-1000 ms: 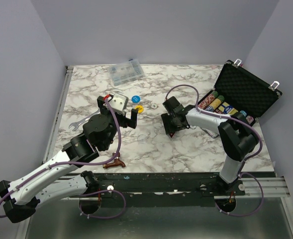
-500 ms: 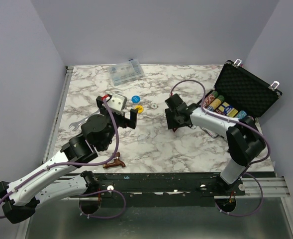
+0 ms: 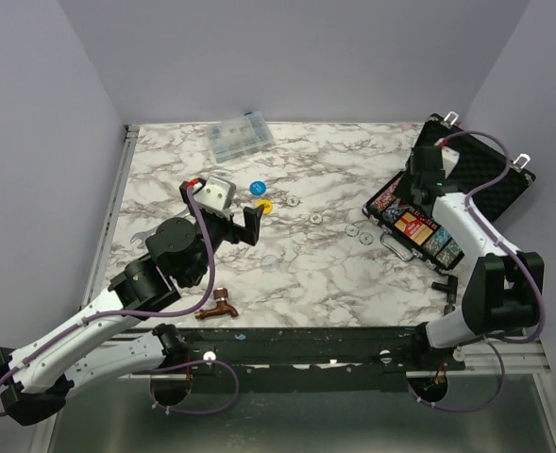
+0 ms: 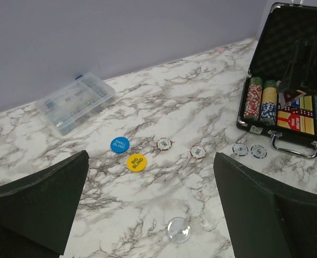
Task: Pack up texas hold em set
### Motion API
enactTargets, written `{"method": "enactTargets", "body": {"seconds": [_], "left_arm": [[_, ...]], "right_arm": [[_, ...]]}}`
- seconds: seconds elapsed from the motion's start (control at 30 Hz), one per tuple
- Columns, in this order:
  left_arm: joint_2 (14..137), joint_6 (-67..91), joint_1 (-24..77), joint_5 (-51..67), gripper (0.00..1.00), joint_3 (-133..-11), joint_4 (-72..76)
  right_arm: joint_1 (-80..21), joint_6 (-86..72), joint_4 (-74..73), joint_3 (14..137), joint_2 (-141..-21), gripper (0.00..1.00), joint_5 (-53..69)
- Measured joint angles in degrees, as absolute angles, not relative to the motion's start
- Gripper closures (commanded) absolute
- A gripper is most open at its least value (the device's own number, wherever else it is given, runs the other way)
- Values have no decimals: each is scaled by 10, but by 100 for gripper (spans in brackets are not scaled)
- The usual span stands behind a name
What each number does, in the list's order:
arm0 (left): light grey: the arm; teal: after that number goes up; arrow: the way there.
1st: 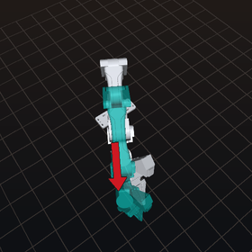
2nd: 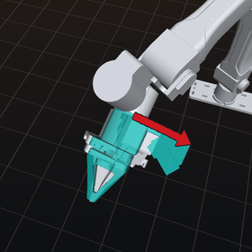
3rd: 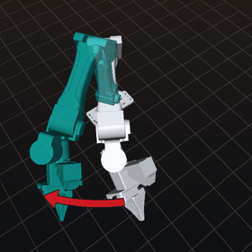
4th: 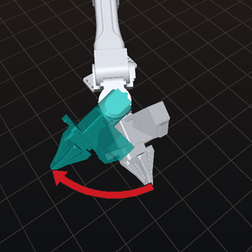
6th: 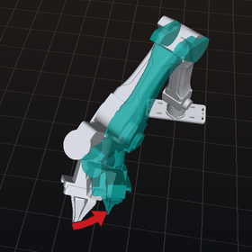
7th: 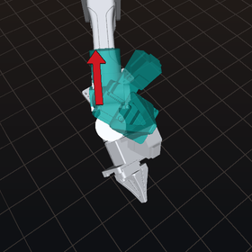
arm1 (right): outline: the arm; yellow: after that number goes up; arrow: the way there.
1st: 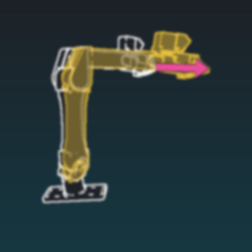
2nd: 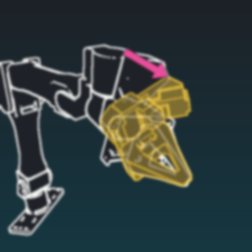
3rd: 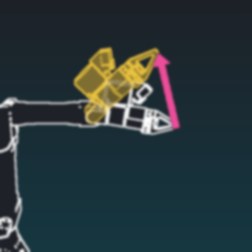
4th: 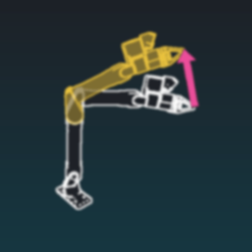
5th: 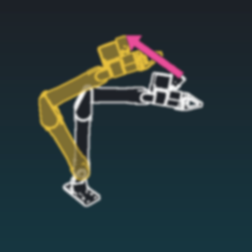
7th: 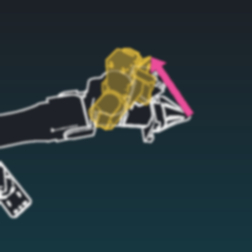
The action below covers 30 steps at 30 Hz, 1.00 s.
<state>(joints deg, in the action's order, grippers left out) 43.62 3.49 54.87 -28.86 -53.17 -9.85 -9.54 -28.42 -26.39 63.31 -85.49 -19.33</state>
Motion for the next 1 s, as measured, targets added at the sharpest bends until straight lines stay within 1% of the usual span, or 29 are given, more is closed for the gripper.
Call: {"method": "enactTargets", "body": {"seconds": [0.07, 0.17, 0.37, 0.5, 0.83, 1.0], "left_arm": [[436, 37, 549, -287, 1, -533, -104], [436, 40, 549, -285, 1, -536, -106], [436, 43, 549, -284, 1, -537, -109], [436, 43, 549, -284, 1, -537, -109], [437, 43, 549, -284, 1, -537, -109], [443, 42, 549, -284, 1, -537, -109]], "right_arm": [[-49, -302, -258, 633, -854, 99, -215], [-14, -334, -256, 635, -866, 99, -239], [10, -391, -258, 669, -939, 99, -317], [24, -424, -261, 677, -961, 99, -352], [45, -453, -257, 698, -999, 99, -368], [50, -460, -257, 698, -1018, 90, -368]]}}
